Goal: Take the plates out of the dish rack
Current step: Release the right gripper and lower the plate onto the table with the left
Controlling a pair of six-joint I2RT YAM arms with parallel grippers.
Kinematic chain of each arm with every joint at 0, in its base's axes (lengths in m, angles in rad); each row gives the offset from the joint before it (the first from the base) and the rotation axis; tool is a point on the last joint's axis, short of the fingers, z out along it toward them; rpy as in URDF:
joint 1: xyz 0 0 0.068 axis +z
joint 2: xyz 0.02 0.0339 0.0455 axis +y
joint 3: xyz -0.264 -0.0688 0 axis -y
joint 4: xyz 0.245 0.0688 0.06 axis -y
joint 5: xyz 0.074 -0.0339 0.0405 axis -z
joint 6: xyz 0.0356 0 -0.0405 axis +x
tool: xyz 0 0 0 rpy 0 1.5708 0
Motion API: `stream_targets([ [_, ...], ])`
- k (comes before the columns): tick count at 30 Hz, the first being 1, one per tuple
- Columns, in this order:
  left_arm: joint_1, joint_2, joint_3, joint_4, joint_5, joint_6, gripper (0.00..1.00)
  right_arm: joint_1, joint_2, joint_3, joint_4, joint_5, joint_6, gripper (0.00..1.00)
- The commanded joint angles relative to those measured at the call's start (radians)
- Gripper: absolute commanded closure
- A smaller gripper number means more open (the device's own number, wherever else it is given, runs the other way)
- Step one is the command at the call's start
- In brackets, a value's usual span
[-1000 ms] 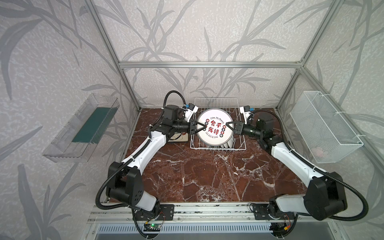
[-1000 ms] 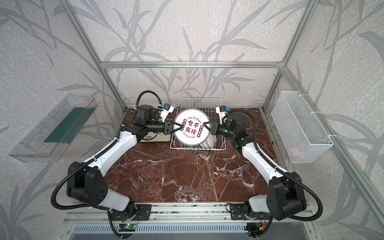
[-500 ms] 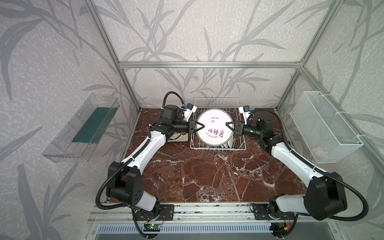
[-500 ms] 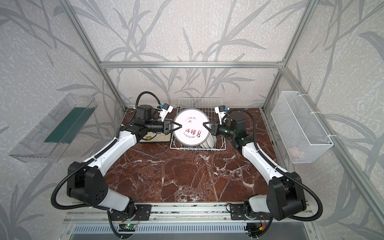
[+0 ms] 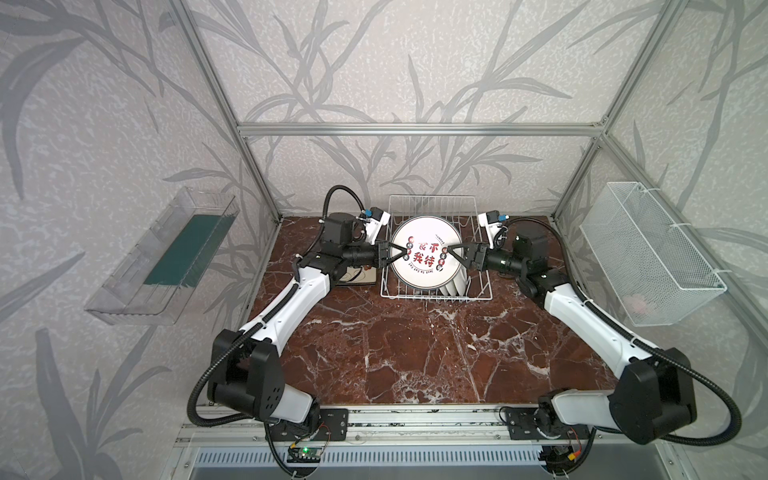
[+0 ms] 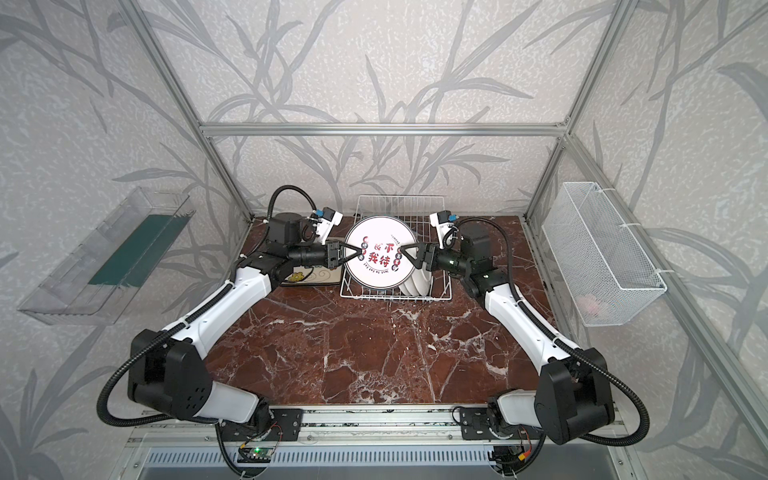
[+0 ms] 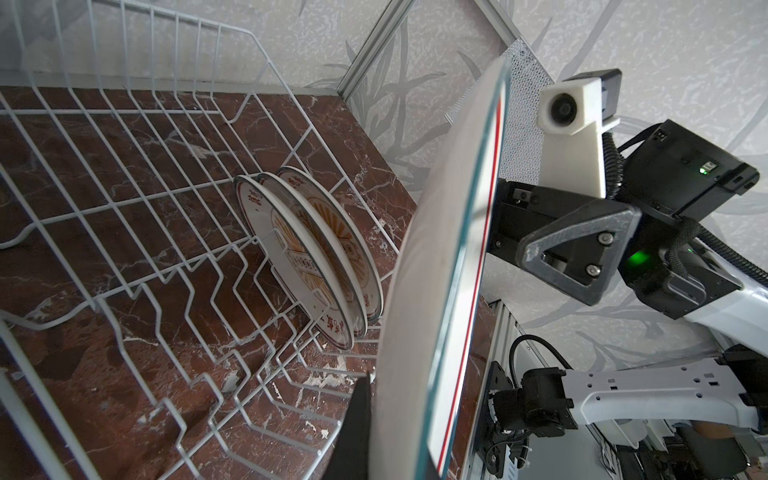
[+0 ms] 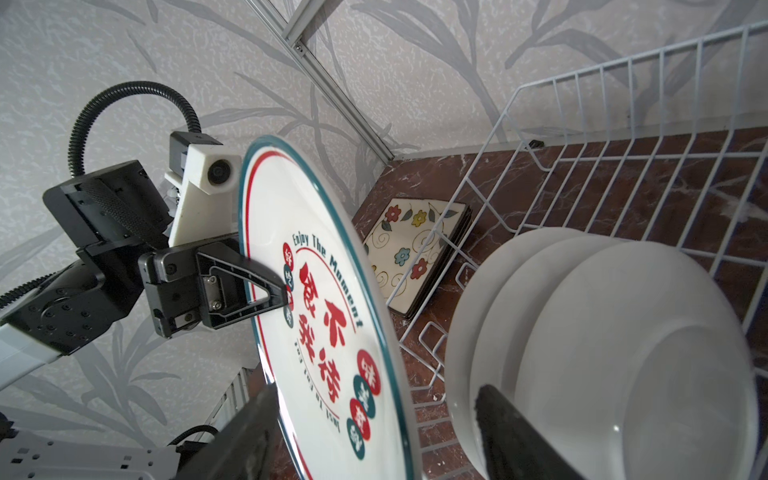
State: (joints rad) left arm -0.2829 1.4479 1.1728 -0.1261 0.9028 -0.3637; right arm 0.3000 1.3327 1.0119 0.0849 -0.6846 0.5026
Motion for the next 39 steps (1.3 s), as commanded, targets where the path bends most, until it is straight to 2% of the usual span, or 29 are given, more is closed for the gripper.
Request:
stream_targets([
  [1, 0.008, -0.084, -0.023, 0.051, -0.022, -0.05, 1.0, 0.003, -0.055, 0.05, -0.117, 0.031, -0.097, 0.01],
  [6, 0.008, -0.166, -0.074, 0.019, -0.051, -0.106, 1.0, 0.002, -0.117, 0.024, -0.175, 0.08, -0.197, 0.01],
  [12, 0.008, -0.268, -0.112, -0.157, -0.08, -0.125, 1.0, 0.003, -0.173, -0.002, -0.233, 0.151, -0.283, 0.01],
  [18, 0.008, -0.377, -0.199, -0.328, -0.08, -0.139, 1.0, 0.002, -0.209, -0.013, -0.275, 0.166, -0.336, 0.01],
  [25, 0.008, -0.509, -0.325, -0.426, -0.087, -0.213, 1.0, 0.002, -0.225, -0.032, -0.26, 0.171, -0.331, 0.01],
  [30, 0.008, -0.575, -0.426, -0.482, -0.134, -0.25, 1.0, 0.002, -0.221, -0.034, -0.244, 0.171, -0.322, 0.01],
  [36, 0.008, -0.619, -0.549, -0.488, -0.194, -0.316, 1.0, 0.003, -0.221, -0.035, -0.254, 0.177, -0.315, 0.01],
  [39, 0.008, -0.617, -0.609, -0.429, -0.182, -0.362, 1.0, 0.002, -0.225, -0.037, -0.253, 0.181, -0.315, 0.01],
])
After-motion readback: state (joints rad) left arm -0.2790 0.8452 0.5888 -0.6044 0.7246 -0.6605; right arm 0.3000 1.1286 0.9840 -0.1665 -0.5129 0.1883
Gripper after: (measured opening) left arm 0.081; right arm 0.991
